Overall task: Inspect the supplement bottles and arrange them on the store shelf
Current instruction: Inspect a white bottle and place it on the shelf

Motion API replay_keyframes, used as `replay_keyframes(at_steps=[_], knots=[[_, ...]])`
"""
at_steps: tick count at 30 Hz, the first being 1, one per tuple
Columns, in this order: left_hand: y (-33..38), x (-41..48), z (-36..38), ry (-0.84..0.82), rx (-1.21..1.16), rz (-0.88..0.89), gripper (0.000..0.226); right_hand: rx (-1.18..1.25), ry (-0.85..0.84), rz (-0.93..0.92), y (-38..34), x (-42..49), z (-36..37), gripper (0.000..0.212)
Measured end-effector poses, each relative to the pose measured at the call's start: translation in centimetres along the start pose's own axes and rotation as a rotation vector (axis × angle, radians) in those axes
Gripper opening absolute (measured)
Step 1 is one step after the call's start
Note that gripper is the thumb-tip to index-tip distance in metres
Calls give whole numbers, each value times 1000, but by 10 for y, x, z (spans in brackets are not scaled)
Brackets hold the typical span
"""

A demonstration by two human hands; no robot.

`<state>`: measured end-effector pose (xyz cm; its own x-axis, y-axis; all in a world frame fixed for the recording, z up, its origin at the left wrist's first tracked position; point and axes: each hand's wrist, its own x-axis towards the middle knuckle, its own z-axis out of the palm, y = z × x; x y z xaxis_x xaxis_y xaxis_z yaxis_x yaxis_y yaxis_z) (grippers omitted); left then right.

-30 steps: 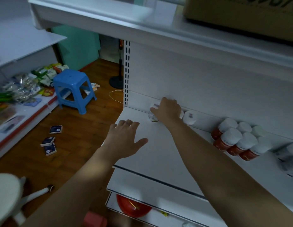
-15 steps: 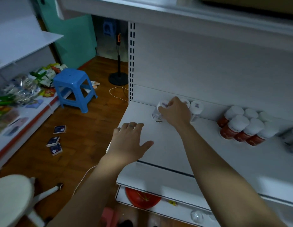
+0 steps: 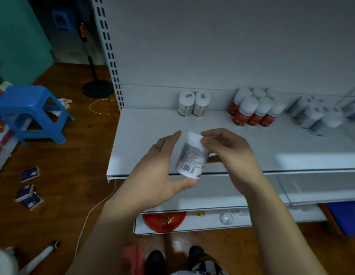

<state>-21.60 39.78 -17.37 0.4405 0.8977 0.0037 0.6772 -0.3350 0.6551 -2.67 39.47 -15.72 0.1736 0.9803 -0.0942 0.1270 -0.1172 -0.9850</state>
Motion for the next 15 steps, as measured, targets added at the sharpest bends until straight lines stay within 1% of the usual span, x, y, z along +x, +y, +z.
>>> replay_keyframes(at_steps=[2, 6, 11, 13, 15], knots=[[12, -8, -4, -9, -62, 62, 112, 28, 9, -24, -7, -16, -8, 11], [35, -18, -4, -12, -129, 189, 113, 149, -30, -6, -13, -36, -24, 27], [58, -18, 11, 35, -126, 300, 104, 336, -51, 22, -9, -50, -44, 29], [68, -16, 18, 62, -126, 315, 101, 403, -65, 39, -5, -55, -55, 30], [76, -14, 26, 87, -121, 317, 99, 473, -76, 55, 2, -59, -67, 28]])
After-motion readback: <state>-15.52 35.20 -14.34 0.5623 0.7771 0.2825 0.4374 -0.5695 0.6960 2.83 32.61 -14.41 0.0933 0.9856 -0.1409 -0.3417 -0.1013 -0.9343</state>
